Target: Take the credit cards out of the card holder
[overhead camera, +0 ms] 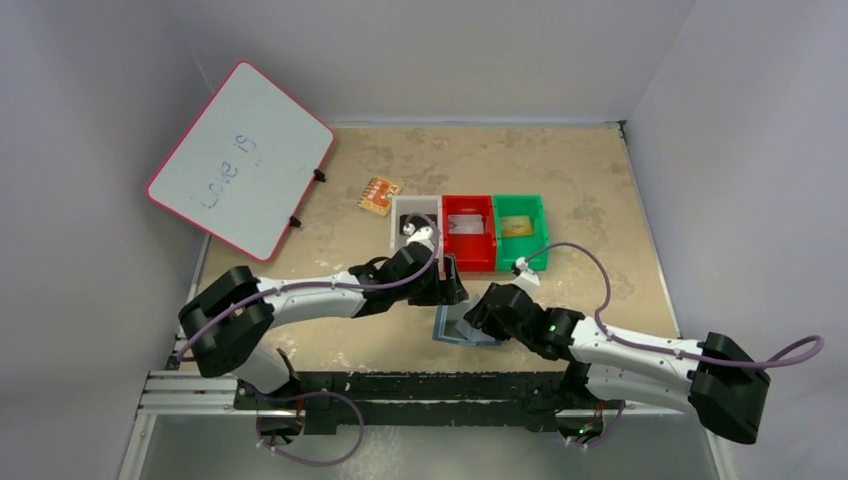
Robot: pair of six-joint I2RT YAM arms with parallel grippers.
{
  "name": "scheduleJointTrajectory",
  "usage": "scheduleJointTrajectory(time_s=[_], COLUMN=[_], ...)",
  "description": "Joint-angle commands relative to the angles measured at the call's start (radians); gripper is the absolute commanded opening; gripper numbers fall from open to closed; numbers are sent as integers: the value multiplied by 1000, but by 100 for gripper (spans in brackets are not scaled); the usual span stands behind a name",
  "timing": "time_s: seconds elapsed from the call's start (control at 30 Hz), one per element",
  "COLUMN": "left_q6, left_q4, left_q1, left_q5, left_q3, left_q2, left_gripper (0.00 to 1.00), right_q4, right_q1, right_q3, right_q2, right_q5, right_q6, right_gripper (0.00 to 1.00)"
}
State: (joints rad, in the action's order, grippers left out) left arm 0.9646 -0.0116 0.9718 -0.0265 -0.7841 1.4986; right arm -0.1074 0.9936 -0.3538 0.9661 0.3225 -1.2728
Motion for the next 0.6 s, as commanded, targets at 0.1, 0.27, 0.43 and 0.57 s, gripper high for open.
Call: scheduleJointTrajectory(time_s=[0.1,0.27,0.43,0.57], left_q6=[77,100,142,183], left_q4=[-213,-282,-355,-415], left_q1=[39,51,53,56], left_q5=[39,82,128,176], left_q3=[-57,-77,-77,-73], left_q2=[99,147,195,232], left_gripper=[74,74,69,63], right_q4=[-33,-35,-51,-79], right_q1=[-5,-6,-6,-6], right_q3=[11,18,19,14], right_q2=[-29,-38,-49,-72], right_q5=[27,29,29,27], right_q6=[-55,-57,-57,-57], right_gripper=[43,43,44,46])
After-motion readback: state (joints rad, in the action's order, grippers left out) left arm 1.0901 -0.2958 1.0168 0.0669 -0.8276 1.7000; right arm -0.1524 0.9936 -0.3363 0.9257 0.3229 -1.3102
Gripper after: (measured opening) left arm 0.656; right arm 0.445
